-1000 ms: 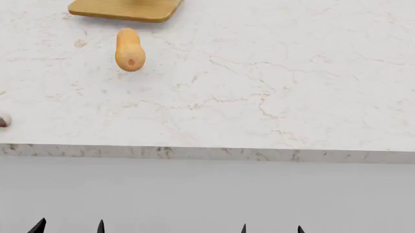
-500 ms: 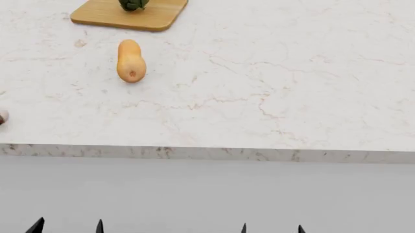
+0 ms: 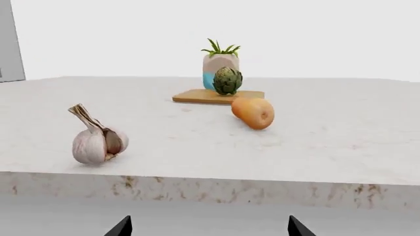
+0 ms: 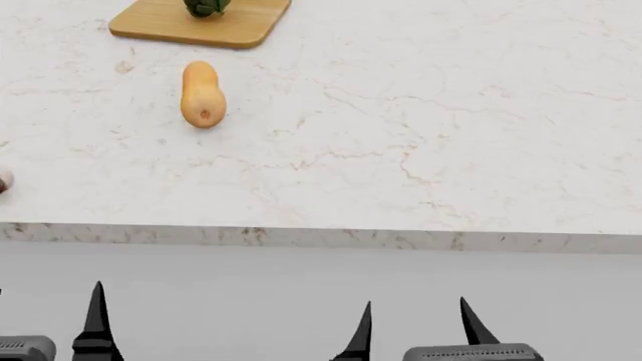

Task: Clear the non-vegetable object off the cutting board and place the vegetables onto it.

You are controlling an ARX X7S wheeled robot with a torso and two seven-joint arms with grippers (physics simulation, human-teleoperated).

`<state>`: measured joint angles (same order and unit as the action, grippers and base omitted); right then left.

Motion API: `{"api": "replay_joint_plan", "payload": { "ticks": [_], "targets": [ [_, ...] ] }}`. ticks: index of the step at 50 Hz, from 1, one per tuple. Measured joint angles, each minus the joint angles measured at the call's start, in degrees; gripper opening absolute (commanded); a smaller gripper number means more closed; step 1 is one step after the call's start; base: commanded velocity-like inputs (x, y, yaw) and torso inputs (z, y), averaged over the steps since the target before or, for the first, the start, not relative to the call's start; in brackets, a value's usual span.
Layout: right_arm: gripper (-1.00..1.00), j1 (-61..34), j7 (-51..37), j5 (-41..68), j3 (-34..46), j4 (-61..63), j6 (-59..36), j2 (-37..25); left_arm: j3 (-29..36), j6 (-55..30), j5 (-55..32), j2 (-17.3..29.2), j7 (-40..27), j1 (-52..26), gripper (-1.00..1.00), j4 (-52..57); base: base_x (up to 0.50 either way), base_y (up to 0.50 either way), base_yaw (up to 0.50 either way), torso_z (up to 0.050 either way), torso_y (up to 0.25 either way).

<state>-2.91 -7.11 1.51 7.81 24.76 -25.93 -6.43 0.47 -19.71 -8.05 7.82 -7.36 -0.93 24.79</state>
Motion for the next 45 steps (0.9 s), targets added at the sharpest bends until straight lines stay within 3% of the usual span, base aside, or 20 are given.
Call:
{"api": "replay_joint_plan", "payload": {
  "ticks": [13,26,33,45],
  "targets": [
    [1.0,-10.14,0.88,-1.1,0.8,13.06,-21.34,-3.72,-4.47,-18.44,-5.41,3.75,-2.3,-5.62,1.0,14.39,0.0,0.0,0.0,0.0,0.0],
    [1.0,-25.42,4.0,-0.72,2.51,20.1,-40.76,-7.34,-10.25,-41.54,-13.35,6.87,-3.48,-17.93,1.0,26.21,0.0,0.0,0.0,0.0,0.0],
    [1.0,-39.29,8.59,1.79,1.58,14.39,-48.97,-7.69,-11.84,-53.29,-18.01,10.31,-1.09,-34.06,1.0,21.61,0.0,0.0,0.0,0.0,0.0],
    [1.0,-54.61,13.07,4.0,2.92,3.42,-51.38,-7.83,-5.45,-53.88,-18.77,13.58,3.5,-52.81,1.0,4.1,0.0,0.0,0.0,0.0,0.0]
  ]
}}
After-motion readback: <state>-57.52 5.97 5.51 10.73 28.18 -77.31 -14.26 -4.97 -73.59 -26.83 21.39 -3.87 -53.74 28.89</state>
